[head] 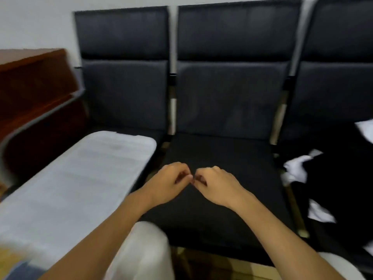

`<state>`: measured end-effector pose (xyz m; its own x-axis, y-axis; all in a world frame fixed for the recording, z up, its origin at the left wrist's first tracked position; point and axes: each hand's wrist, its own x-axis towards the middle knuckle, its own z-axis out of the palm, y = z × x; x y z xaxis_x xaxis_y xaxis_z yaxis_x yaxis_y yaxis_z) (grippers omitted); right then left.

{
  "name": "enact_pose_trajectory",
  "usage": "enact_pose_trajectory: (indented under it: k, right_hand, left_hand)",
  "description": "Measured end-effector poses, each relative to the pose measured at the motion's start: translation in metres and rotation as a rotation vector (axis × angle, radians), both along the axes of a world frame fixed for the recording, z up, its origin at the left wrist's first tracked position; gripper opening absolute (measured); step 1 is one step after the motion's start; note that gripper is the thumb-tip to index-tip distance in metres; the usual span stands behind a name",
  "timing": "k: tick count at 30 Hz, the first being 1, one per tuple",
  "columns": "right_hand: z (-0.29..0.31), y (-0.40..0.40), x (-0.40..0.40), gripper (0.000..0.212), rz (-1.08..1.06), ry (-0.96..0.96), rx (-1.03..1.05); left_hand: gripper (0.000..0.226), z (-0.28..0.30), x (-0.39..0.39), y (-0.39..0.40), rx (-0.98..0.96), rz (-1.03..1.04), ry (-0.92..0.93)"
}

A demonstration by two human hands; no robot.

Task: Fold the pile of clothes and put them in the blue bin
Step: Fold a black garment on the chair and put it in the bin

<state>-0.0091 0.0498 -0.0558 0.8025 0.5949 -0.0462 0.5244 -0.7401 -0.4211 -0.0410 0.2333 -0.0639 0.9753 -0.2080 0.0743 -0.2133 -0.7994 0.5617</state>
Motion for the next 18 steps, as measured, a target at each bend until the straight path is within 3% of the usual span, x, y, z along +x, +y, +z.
enact_pose_trajectory:
  k: [4, 9, 13, 17, 18]
  right_hand:
    - [-0.036, -0.131, 0.04, 0.026, -0.511, -0.188, -0.211]
    - [-0.046, -0.278, 0.053, 0.044, -1.073, -0.246, 0.015]
    - [-0.075, -0.313, 0.049, 0.063, -1.139, -0.132, 0.052]
    - [-0.078, -0.306, 0.06, 0.019, -1.192, -0.234, 0.199]
    - [-0.077, -0.305, 0.063, 0.018, -1.209, -0.23, 0.205]
  left_hand:
    - [0.009, -0.02, 0.063, -0.105, 0.052, -0.233, 0.076]
    - [0.01, -0.048, 0.102, -0.179, 0.058, -0.364, 0.076]
    - [0.012, -0.068, 0.112, -0.191, 0.082, -0.391, 0.065]
    - [0.011, -0.071, 0.114, -0.201, 0.045, -0.416, 0.059]
    - [0.012, -0.071, 0.115, -0.204, 0.025, -0.417, 0.065]
